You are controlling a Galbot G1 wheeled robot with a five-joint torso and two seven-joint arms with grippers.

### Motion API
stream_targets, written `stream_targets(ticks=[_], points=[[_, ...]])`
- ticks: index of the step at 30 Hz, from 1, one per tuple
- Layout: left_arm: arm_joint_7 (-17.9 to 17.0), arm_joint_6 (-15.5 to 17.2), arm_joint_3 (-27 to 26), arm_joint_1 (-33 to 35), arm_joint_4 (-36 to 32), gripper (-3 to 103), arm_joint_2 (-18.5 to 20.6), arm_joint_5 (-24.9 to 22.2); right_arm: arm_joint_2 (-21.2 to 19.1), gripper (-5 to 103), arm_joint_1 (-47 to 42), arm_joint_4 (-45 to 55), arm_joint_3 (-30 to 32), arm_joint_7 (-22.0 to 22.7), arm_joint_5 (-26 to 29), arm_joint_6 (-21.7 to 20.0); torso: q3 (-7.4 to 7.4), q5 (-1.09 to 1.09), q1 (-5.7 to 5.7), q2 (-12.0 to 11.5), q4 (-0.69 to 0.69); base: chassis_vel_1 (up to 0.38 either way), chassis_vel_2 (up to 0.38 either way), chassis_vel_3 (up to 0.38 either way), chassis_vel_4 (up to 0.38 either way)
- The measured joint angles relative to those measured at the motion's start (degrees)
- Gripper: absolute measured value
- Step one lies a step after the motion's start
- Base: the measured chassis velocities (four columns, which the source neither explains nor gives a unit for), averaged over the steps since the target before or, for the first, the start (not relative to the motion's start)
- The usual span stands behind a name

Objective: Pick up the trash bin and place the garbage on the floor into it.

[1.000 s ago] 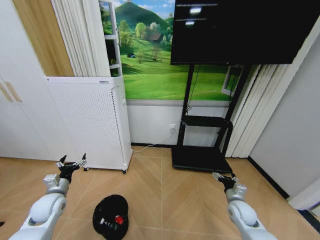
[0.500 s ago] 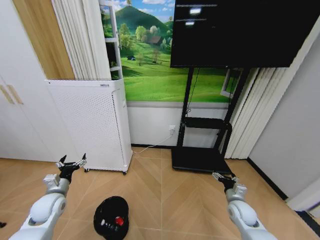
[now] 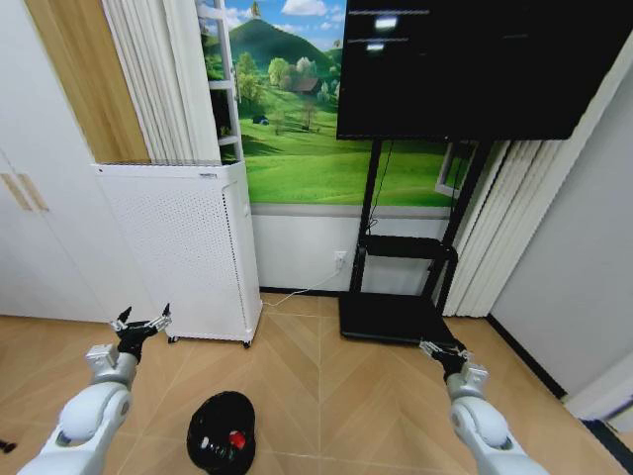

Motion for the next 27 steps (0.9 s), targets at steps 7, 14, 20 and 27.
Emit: stream_targets(ticks=[7,14,20,27], points=[[0.0,0.0,0.0,0.0,0.0,100,0.0,0.0,0.0,100,0.0,0.0,0.0,0.0,0.0,0.0,0.86,0.0,0.47,1.3,0.0,0.0,0.0,0.0,0.0],[0.0,0.0,0.0,0.0,0.0,100,0.0,0.0,0.0,100,0.0,0.0,0.0,0.0,0.0,0.0,0.99,0.0,0.51,1.5,0.0,0.0,0.0,0.0,0.0],[0.0,0.0,0.0,0.0,0.0,100,0.0,0.0,0.0,100,0.0,0.0,0.0,0.0,0.0,0.0,0.91,0.0,0.48,1.3,-0.01,0.0,0.0,0.0,0.0],[0.0,0.0,0.0,0.0,0.0,100,0.0,0.0,0.0,100,0.0,0.0,0.0,0.0,0.0,0.0,0.81,0.0,0.43,1.2,0.0,0.032,-0.041,-0.053,0.043]])
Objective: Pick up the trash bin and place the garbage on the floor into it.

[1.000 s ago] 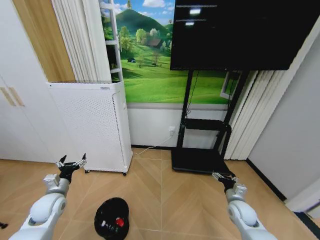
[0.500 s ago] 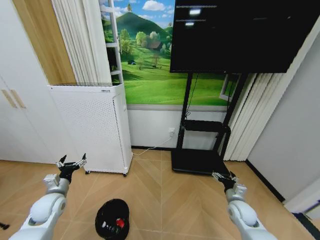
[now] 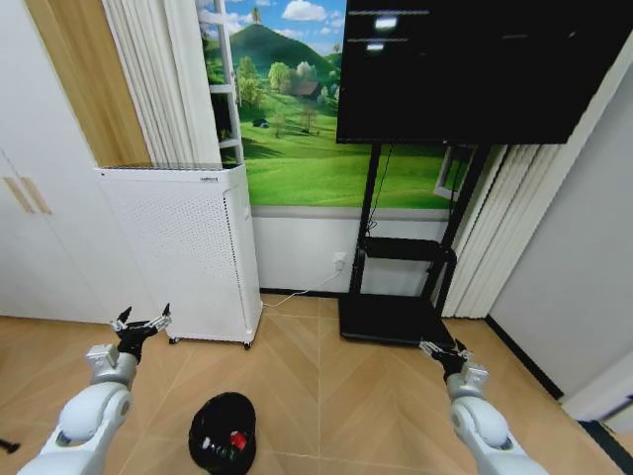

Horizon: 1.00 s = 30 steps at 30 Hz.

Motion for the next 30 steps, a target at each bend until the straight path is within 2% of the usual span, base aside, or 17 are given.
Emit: stream_targets(ticks=[10,11,13,19,21,25,26,27,28,29,30], points=[[0.0,0.0,0.0,0.0,0.0,100,0.0,0.0,0.0,100,0.0,0.0,0.0,0.0,0.0,0.0,-0.11,0.02,-0.09,-0.1,0.0,0.161,-0.183,-0.178,0.177],[0.0,0.0,0.0,0.0,0.0,100,0.0,0.0,0.0,100,0.0,0.0,0.0,0.0,0.0,0.0,-0.12,-0.05,-0.09,-0.2,0.01,0.214,-0.242,-0.232,0.241],[0.0,0.0,0.0,0.0,0.0,100,0.0,0.0,0.0,100,0.0,0.0,0.0,0.0,0.0,0.0,-0.13,0.01,-0.09,-0.2,0.0,0.258,-0.257,-0.285,0.258],[0.0,0.0,0.0,0.0,0.0,100,0.0,0.0,0.0,100,0.0,0.0,0.0,0.0,0.0,0.0,-0.16,-0.02,-0.11,-0.2,0.0,0.293,-0.297,-0.305,0.289],[0.0,0.0,0.0,0.0,0.0,100,0.0,0.0,0.0,100,0.0,0.0,0.0,0.0,0.0,0.0,-0.17,0.03,-0.12,-0.2,-0.01,0.351,-0.301,-0.362,0.338],[0.0,0.0,0.0,0.0,0.0,100,0.0,0.0,0.0,100,0.0,0.0,0.0,0.0,0.0,0.0,-0.2,-0.05,-0.14,-0.3,0.0,0.372,-0.399,-0.372,0.374],[0.0,0.0,0.0,0.0,0.0,100,0.0,0.0,0.0,100,0.0,0.0,0.0,0.0,0.0,0.0,-0.2,0.06,-0.14,-0.3,-0.01,0.361,-0.383,-0.353,0.38],[0.0,0.0,0.0,0.0,0.0,100,0.0,0.0,0.0,100,0.0,0.0,0.0,0.0,0.0,0.0,-0.2,0.06,-0.14,-0.3,-0.01,0.361,-0.383,-0.353,0.38],[0.0,0.0,0.0,0.0,0.0,100,0.0,0.0,0.0,100,0.0,0.0,0.0,0.0,0.0,0.0,-0.21,0.03,-0.15,-0.3,0.01,0.353,-0.378,-0.353,0.362],[0.0,0.0,0.0,0.0,0.0,100,0.0,0.0,0.0,100,0.0,0.0,0.0,0.0,0.0,0.0,-0.21,-0.1,-0.16,-0.3,-0.01,0.353,-0.357,-0.348,0.362],[0.0,0.0,0.0,0.0,0.0,100,0.0,0.0,0.0,100,0.0,0.0,0.0,0.0,0.0,0.0,-0.22,-0.03,-0.16,-0.3,-0.02,0.383,-0.357,-0.348,0.368]])
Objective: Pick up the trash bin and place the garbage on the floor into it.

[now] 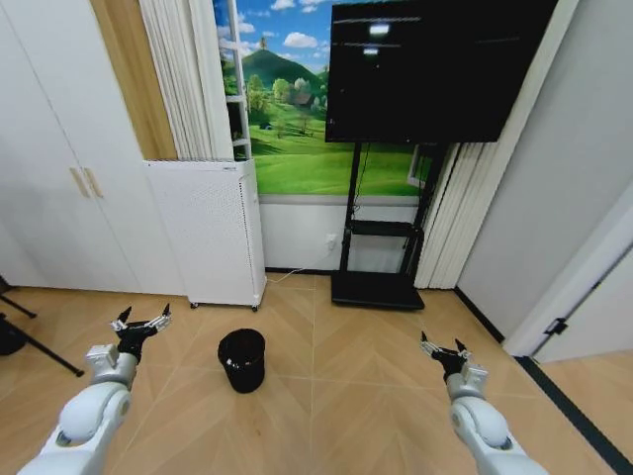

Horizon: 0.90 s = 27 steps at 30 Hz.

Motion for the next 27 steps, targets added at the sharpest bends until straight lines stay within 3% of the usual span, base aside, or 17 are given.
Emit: stream_targets(ticks=[4,5,6,8,10,11,12,14,17,20,22,27], points=[[0.0,0.0,0.0,0.0,0.0,100,0.0,0.0,0.0,100,0.0,0.0,0.0,0.0,0.0,0.0,0.0,0.12,0.0,0.0,0.02,0.381,-0.356,-0.339,0.362],[0.0,0.0,0.0,0.0,0.0,100,0.0,0.0,0.0,100,0.0,0.0,0.0,0.0,0.0,0.0,0.0,-0.09,0.0,0.0,0.03,0.316,-0.358,-0.35,0.33],[0.0,0.0,0.0,0.0,0.0,100,0.0,0.0,0.0,100,0.0,0.0,0.0,0.0,0.0,0.0,0.0,0.05,0.01,0.0,0.01,0.361,-0.344,-0.35,0.339],[0.0,0.0,0.0,0.0,0.0,100,0.0,0.0,0.0,100,0.0,0.0,0.0,0.0,0.0,0.0,0.0,0.12,0.01,0.0,0.01,0.357,-0.334,-0.362,0.339],[0.0,0.0,0.0,0.0,0.0,100,0.0,0.0,0.0,100,0.0,0.0,0.0,0.0,0.0,0.0,-0.01,0.08,0.01,0.0,0.02,0.353,-0.324,-0.347,0.339],[0.0,0.0,0.0,0.0,0.0,100,0.0,0.0,0.0,100,0.0,0.0,0.0,0.0,0.0,0.0,-0.01,-0.08,0.01,0.0,0.01,0.35,-0.368,-0.347,0.33],[0.0,0.0,0.0,0.0,0.0,100,0.0,0.0,0.0,100,0.0,0.0,0.0,0.0,0.0,0.0,-0.01,0.09,0.0,0.0,0.01,0.361,-0.333,-0.393,0.316],[0.0,0.0,0.0,0.0,0.0,100,0.0,0.0,0.0,100,0.0,0.0,0.0,0.0,0.0,0.0,-0.02,0.12,0.01,0.0,0.0,0.361,-0.333,-0.373,0.316],[0.0,0.0,0.0,0.0,0.0,100,0.0,0.0,0.0,100,0.0,0.0,0.0,0.0,0.0,0.0,-0.04,-0.06,-0.01,0.0,0.01,0.363,-0.316,-0.36,0.315],[0.0,0.0,0.0,0.0,0.0,100,0.0,0.0,0.0,100,0.0,0.0,0.0,0.0,0.0,0.0,-0.05,0.1,-0.04,0.0,0.04,0.324,-0.199,-0.277,0.276],[-0.1,0.0,0.0,0.0,0.0,100,0.0,0.0,0.0,100,0.0,0.0,0.0,0.0,0.0,0.0,-0.05,-0.01,-0.04,0.0,0.0,0.131,-0.124,-0.156,0.139],[0.0,0.0,0.0,0.0,0.0,100,0.0,0.0,0.0,100,0.0,0.0,0.0,0.0,0.0,0.0,-0.03,0.06,-0.01,-0.1,-0.02,-0.004,-0.021,-0.031,0.031]])
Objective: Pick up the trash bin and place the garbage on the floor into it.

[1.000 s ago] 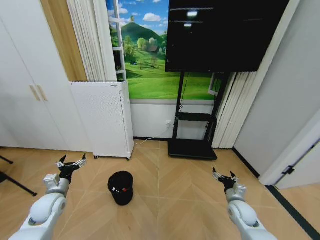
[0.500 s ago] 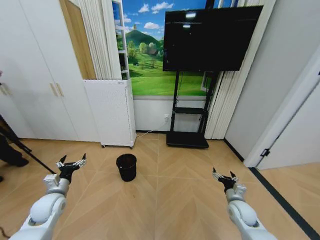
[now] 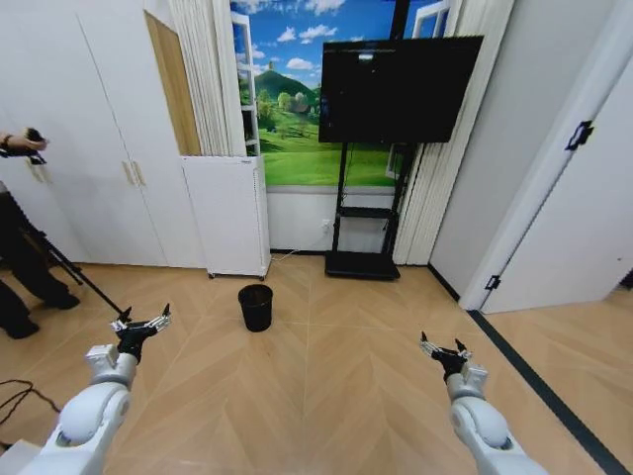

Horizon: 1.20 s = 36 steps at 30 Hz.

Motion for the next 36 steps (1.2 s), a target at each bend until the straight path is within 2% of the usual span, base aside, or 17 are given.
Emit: stream_targets(ticks=[8,36], points=[[0.0,0.0,0.0,0.0,0.0,100,0.0,0.0,0.0,100,0.0,0.0,0.0,0.0,0.0,0.0,0.02,-0.03,0.05,0.0,0.05,-0.054,0.051,0.084,-0.047],[0.0,0.0,0.0,0.0,0.0,100,0.0,0.0,0.0,100,0.0,0.0,0.0,0.0,0.0,0.0,-0.01,-0.01,0.0,0.0,0.02,0.036,0.03,-0.033,-0.034]])
